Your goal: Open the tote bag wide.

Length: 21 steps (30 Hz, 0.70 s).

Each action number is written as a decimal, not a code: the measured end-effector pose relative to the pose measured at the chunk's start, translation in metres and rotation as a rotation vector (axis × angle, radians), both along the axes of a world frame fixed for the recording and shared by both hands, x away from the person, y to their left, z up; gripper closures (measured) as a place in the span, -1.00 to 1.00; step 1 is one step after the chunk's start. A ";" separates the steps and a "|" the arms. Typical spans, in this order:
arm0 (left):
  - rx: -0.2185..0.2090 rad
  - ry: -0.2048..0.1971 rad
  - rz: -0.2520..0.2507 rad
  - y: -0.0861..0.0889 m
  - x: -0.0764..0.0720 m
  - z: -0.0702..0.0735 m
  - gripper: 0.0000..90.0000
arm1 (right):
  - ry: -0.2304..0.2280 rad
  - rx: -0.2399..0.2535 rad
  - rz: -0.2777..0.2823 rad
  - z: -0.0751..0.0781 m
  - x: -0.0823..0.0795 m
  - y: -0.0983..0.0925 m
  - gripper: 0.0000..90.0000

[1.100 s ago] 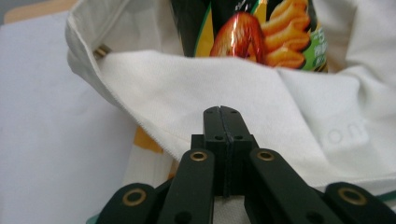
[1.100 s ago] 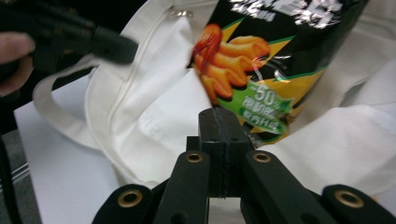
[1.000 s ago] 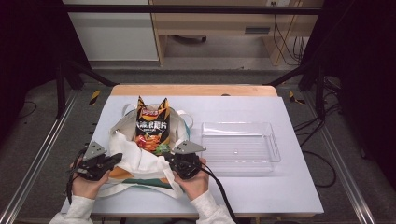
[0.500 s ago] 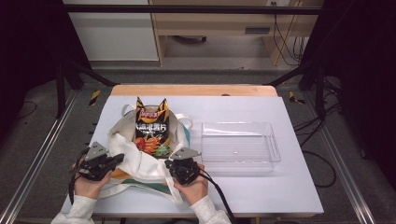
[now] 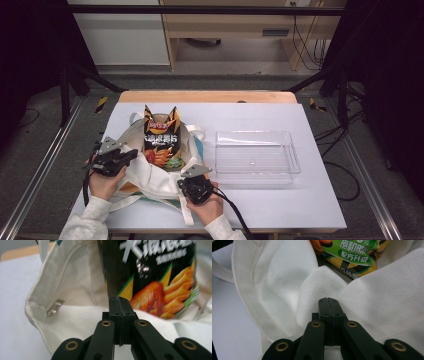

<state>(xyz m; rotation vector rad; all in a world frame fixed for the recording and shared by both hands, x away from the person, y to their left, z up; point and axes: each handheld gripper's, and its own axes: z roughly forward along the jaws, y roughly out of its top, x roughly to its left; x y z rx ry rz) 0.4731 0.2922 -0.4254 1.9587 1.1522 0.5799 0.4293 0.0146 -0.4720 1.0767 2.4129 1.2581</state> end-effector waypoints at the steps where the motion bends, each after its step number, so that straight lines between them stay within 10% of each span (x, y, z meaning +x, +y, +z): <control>1: 0.007 0.013 -0.001 0.001 -0.001 -0.004 1.00 | 0.003 0.004 0.000 0.000 0.000 -0.001 1.00; 13: 0.071 0.097 0.012 0.008 -0.008 -0.022 1.00 | -0.093 0.071 -0.078 0.023 0.009 -0.002 0.96; 21: 0.085 0.127 0.029 0.022 -0.015 -0.029 1.00 | -0.070 -0.018 -0.193 0.013 0.013 -0.013 1.00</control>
